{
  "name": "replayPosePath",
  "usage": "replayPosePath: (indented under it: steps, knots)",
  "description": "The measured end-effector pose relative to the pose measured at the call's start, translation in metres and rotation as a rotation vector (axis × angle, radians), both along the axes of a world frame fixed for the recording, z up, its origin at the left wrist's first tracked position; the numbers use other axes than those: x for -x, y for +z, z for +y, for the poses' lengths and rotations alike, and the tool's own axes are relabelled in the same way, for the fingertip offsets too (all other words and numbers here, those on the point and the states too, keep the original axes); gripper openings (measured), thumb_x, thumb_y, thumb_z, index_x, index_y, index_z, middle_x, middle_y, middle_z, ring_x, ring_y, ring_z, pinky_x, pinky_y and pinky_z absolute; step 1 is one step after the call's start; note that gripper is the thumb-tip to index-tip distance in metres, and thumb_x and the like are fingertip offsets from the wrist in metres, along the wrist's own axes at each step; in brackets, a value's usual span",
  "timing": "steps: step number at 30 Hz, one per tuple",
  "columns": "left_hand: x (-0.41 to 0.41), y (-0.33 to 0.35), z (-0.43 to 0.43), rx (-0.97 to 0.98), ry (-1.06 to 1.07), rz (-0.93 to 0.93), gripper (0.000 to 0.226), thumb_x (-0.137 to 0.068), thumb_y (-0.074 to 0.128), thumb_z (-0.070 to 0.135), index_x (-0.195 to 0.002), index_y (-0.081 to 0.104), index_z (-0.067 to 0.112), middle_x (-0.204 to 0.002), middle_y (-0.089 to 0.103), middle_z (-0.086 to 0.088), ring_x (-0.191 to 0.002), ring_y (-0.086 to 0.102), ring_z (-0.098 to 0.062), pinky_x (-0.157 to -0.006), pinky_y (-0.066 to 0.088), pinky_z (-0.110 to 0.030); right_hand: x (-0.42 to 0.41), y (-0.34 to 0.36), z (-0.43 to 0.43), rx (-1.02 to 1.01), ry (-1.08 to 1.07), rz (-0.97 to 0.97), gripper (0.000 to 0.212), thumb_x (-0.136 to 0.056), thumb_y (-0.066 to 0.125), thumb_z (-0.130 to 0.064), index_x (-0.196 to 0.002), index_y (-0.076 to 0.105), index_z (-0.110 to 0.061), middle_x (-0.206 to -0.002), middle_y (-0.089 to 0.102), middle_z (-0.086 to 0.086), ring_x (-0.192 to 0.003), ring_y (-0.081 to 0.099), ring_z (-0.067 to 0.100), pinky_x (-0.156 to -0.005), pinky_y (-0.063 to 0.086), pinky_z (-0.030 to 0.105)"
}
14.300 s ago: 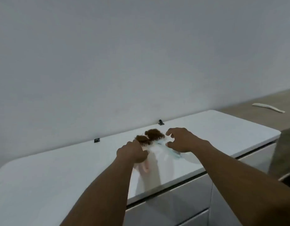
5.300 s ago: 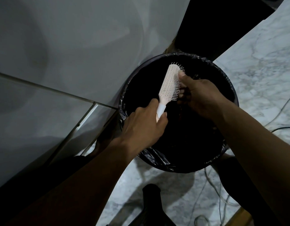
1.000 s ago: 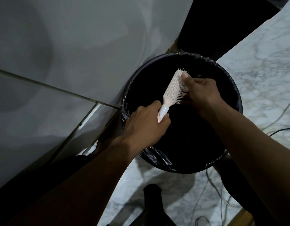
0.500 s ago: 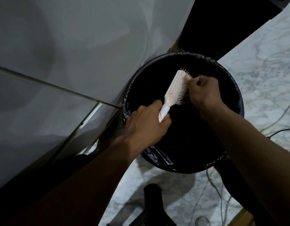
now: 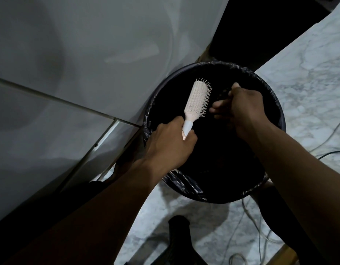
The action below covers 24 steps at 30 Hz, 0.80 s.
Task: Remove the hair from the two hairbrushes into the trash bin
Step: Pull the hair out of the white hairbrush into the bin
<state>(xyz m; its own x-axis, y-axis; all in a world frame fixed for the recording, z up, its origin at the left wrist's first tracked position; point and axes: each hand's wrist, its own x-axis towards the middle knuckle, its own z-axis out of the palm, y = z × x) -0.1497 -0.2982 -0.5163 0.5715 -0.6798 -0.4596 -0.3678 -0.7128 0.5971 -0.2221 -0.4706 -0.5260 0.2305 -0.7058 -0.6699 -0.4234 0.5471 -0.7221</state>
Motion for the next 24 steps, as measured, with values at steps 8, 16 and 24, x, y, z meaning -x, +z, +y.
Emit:
replayPosePath:
  steps: [8, 16, 24]
  knots:
    - [0.001, 0.002, 0.0, 0.007, -0.011, 0.01, 0.026, -0.093, 0.055, 0.043, -0.079, 0.047, 0.023, -0.07, 0.061, 0.002, -0.062, 0.061, -0.023, -0.055, 0.046, -0.035, 0.001, -0.004, -0.005, -0.156, 0.059, -0.117, 0.033, -0.089, 0.068, -0.045, -0.094, 0.054, -0.015, -0.058, 0.059, -0.005, -0.055, 0.059, 0.014, -0.054, 0.048, 0.027]
    - [0.002, -0.002, 0.0, 0.036, -0.001, 0.021, 0.028, -0.091, 0.054, 0.046, -0.08, 0.049, 0.021, -0.069, 0.061, 0.0, -0.062, 0.06, -0.024, -0.055, 0.044, -0.035, 0.001, -0.008, 0.007, -0.154, 0.206, -0.155, 0.026, -0.078, 0.083, -0.017, -0.086, 0.062, -0.005, -0.069, 0.06, 0.007, -0.057, 0.059, 0.013, -0.051, 0.054, 0.025]
    - [0.0, -0.002, 0.002, 0.039, 0.003, 0.037, 0.025, -0.092, 0.056, 0.044, -0.082, 0.051, 0.022, -0.069, 0.062, 0.002, -0.059, 0.06, -0.021, -0.052, 0.043, -0.032, -0.001, -0.007, 0.013, -0.017, 0.179, -0.087, 0.019, -0.086, 0.076, -0.009, -0.072, 0.065, 0.0, -0.057, 0.064, 0.008, -0.044, 0.059, 0.012, -0.047, 0.053, 0.023]
